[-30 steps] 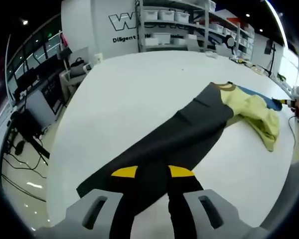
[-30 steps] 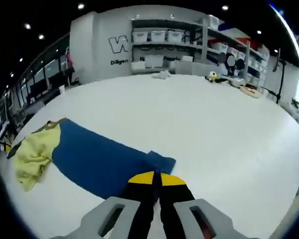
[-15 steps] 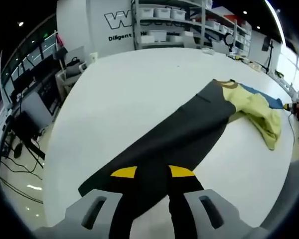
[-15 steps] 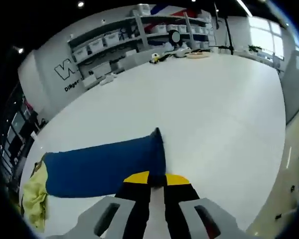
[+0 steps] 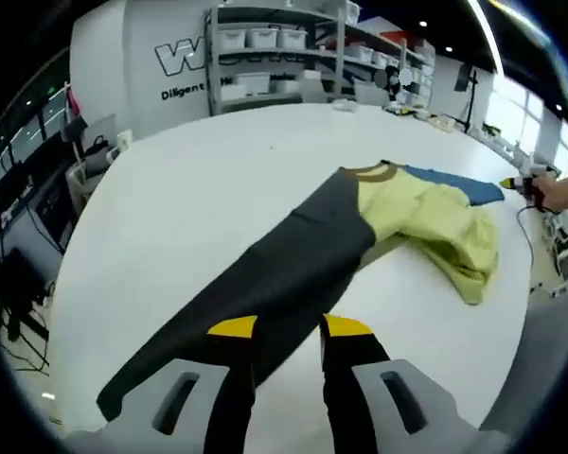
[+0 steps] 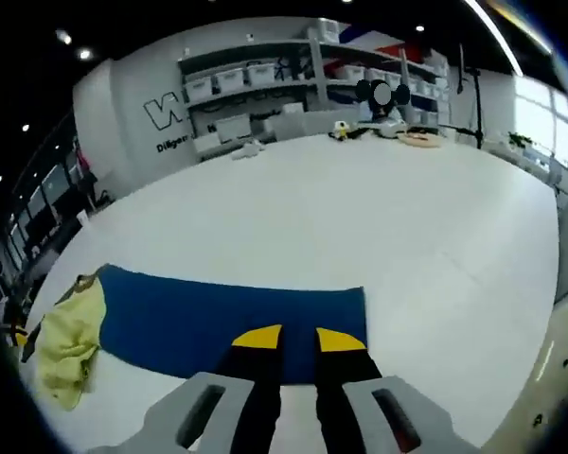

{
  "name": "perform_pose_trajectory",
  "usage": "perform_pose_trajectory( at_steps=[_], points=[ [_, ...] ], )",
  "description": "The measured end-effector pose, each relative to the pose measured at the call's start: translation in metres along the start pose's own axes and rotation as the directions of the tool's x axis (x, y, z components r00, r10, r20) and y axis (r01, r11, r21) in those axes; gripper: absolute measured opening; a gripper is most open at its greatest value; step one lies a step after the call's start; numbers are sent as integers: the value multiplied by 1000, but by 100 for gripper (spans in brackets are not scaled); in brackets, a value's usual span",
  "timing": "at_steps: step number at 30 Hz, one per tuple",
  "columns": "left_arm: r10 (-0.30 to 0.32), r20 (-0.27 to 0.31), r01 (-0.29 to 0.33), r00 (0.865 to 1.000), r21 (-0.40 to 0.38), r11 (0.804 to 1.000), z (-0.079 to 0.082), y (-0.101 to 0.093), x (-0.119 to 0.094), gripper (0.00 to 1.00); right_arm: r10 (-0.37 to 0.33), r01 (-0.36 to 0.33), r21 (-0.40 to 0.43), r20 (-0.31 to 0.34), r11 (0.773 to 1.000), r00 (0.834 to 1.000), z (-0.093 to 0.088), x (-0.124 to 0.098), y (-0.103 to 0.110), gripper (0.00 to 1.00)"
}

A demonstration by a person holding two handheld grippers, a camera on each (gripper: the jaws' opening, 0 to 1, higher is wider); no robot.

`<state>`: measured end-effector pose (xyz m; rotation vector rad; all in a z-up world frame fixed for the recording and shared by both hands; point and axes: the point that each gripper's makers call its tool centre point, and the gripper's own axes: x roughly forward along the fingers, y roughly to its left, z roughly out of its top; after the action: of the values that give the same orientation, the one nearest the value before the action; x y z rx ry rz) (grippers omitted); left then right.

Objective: Fold the garment on the visible template until the final outline fits inside the template.

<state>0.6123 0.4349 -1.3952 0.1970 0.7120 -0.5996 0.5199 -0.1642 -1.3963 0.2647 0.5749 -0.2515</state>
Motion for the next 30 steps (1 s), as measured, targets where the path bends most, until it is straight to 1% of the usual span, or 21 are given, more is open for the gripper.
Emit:
perform_pose_trajectory(
  at_steps=[1, 3, 4, 5, 6, 7, 9, 10, 11, 12, 16, 18, 19, 20, 21, 22, 23, 25, 27, 28, 30],
  points=[
    [-17, 3, 17, 1000, 12, 1000, 2, -9, 2, 27, 46, -46, -11, -1, 999, 999, -1, 2, 14, 8],
    [-72, 0, 72, 997, 41, 997, 3, -33, 9, 27, 126, -130, -105, -41, 986, 991, -8, 8, 42, 7],
    [-104, -5, 105, 995, 44, 994, 2, -47, 12, 27, 208, -213, -114, -50, 970, 977, -11, 10, 65, 7],
    [-117, -7, 118, 993, 55, 992, 2, -55, 14, 27, 214, -218, -126, -51, 968, 976, -12, 11, 69, 8],
    [-130, -10, 130, 991, 62, 990, 2, -62, 17, 27, 250, -261, -172, -81, 950, 965, -19, 11, 86, 9],
    [-148, -13, 148, 989, 65, 987, 1, -70, 19, 27, 311, -325, -196, -98, 925, 945, -24, 10, 103, 9],
    [-184, -21, 185, 983, 78, 980, 0, -87, 24, 27, 373, -393, -223, -127, 892, 919, -35, 8, 129, 10],
    [-208, -23, 209, 978, 86, 974, 1, -99, 26, 27, 444, -468, -242, -149, 850, 884, -42, 4, 150, 12],
    [-224, -27, 226, 974, 91, 970, 0, -105, 27, 27, 461, -490, -257, -165, 833, 872, -46, 1, 160, 12],
    [-234, -29, 235, 972, 97, 967, 0, -113, 29, 28, 498, -534, -261, -192, 804, 845, -54, 0, 171, 13],
    [-290, -37, 292, 956, 109, 950, -1, -140, 34, 30, 581, -629, -296, -239, 719, 778, -69, -3, 197, 17],
    [-307, -44, 310, 951, 113, 944, -3, -149, 35, 30, 603, -663, -301, -276, 685, 748, -78, -7, 206, 17],
    [-317, -49, 320, 947, 119, 940, -4, -154, 35, 30, 620, -688, -324, -298, 650, 726, -84, -10, 213, 18],
    [-319, -50, 323, 946, 123, 938, -5, -156, 36, 30, 625, -697, -329, -307, 638, 717, -87, -11, 215, 19],
    [-328, -58, 333, 943, 128, 934, -7, -160, 37, 31, 641, -719, -329, -327, 612, 694, -93, -15, 223, 20],
    [-335, -61, 340, 940, 126, 932, -8, -164, 38, 31, 638, -724, -337, -342, 602, 690, -97, -15, 224, 21],
    [-343, -64, 349, 937, 124, 929, -9, -168, 39, 32, 639, -732, -359, -358, 579, 681, -100, -17, 228, 22],
    [-352, -68, 358, 934, 123, 926, -11, -173, 41, 32, 644, -740, -360, -364, 569, 673, -104, -18, 232, 24],
    [-363, -78, 370, 928, 123, 921, -13, -180, 43, 32, 651, -755, -373, -384, 539, 654, -109, -19, 237, 27],
    [-366, -83, 373, 927, 121, 920, -14, -182, 44, 32, 644, -755, -392, -397, 525, 654, -111, -19, 238, 27],
    [-368, -91, 377, 926, 121, 918, -16, -185, 45, 32, 652, -766, -396, -405, 507, 641, -114, -20, 242, 28]
  ],
)
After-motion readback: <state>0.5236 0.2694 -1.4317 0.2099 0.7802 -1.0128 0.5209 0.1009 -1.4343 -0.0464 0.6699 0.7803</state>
